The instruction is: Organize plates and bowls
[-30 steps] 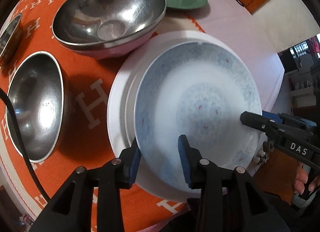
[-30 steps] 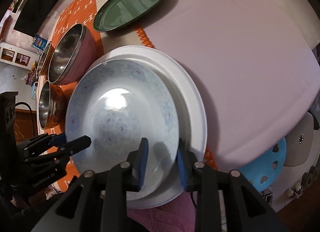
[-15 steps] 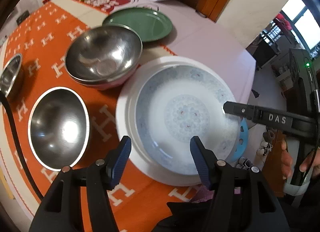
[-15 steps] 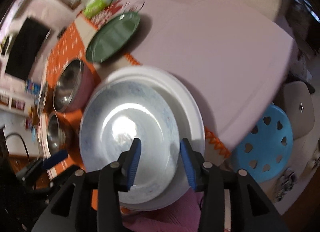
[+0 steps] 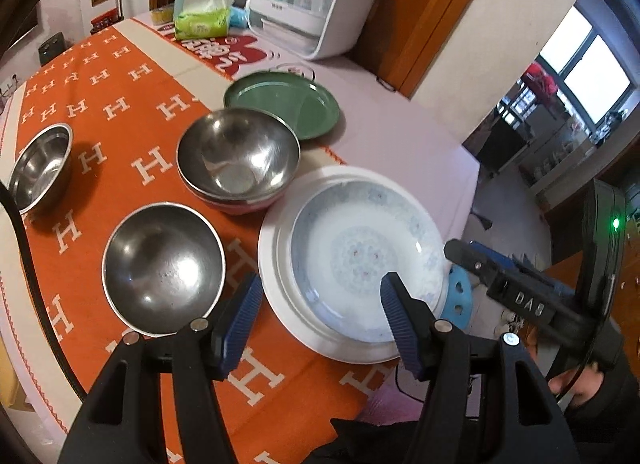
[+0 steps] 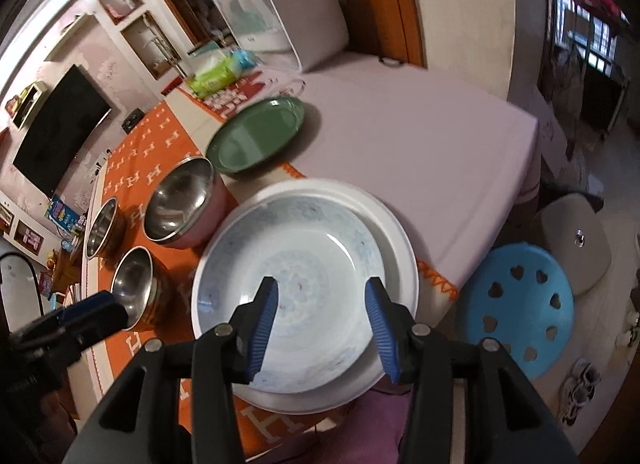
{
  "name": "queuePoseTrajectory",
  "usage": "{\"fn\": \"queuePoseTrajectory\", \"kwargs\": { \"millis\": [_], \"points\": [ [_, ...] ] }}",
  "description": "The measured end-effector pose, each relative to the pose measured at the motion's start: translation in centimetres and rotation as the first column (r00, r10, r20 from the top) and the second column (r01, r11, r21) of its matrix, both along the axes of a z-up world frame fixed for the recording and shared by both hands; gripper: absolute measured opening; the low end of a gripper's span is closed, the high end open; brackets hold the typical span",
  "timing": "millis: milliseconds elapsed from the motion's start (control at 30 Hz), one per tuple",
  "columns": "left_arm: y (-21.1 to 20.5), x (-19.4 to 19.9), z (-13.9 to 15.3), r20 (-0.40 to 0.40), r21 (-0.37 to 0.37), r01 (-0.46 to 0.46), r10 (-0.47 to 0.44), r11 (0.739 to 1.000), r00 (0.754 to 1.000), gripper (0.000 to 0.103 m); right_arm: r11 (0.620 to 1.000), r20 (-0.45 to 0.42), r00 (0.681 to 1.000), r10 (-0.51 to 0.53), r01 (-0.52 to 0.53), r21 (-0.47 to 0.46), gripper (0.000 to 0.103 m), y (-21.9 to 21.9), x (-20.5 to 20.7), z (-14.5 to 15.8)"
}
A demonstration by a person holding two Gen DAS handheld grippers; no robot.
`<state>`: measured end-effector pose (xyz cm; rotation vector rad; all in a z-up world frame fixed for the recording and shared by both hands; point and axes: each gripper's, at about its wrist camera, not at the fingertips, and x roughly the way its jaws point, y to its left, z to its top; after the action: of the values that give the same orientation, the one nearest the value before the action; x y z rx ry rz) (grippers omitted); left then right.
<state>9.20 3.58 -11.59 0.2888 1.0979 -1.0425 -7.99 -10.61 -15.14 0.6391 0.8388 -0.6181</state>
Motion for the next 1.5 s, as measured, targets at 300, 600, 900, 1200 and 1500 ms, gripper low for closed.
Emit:
{"fn": "queuePoseTrajectory", "kwargs": {
  "millis": [300,600,900,1200,1500],
  "points": [
    [0.5,-0.1,2.4,0.012,-0.075,-0.026,0.027,0.997,1.000,0.078,0.997,0.042,0.999,0.008,-0.005,-0.072,0.045,-0.8,-0.3,2.2],
    [-1.6,-0.2,4.8,0.040,-0.096,-0.139,0.143,0.986,0.989,0.086,0.981,0.105,0.986,0.127,-0.110,-0.159,0.055,-4.8,1.0,5.2],
    [-5.7,0.3,5.9,0.033,-0.113,-0.271,0.276,0.956,0.961,0.088,0.953,0.126,0.955,0.269,-0.245,-0.177,0.060,-10.0,2.5,6.3],
    [-10.0,2.4,6.1,0.051,-0.082,-0.365,0.369,0.928,0.928,0.088,0.892,0.103,0.905,0.412,-0.378,-0.246,0.066,-13.8,4.1,6.7],
    [-12.8,5.3,7.3,0.089,-0.057,-0.463,0.466,0.885,0.880,0.088,0.801,0.115,0.816,0.567,-0.514,-0.308,0.066,-16.0,6.6,6.4]
  ]
}}
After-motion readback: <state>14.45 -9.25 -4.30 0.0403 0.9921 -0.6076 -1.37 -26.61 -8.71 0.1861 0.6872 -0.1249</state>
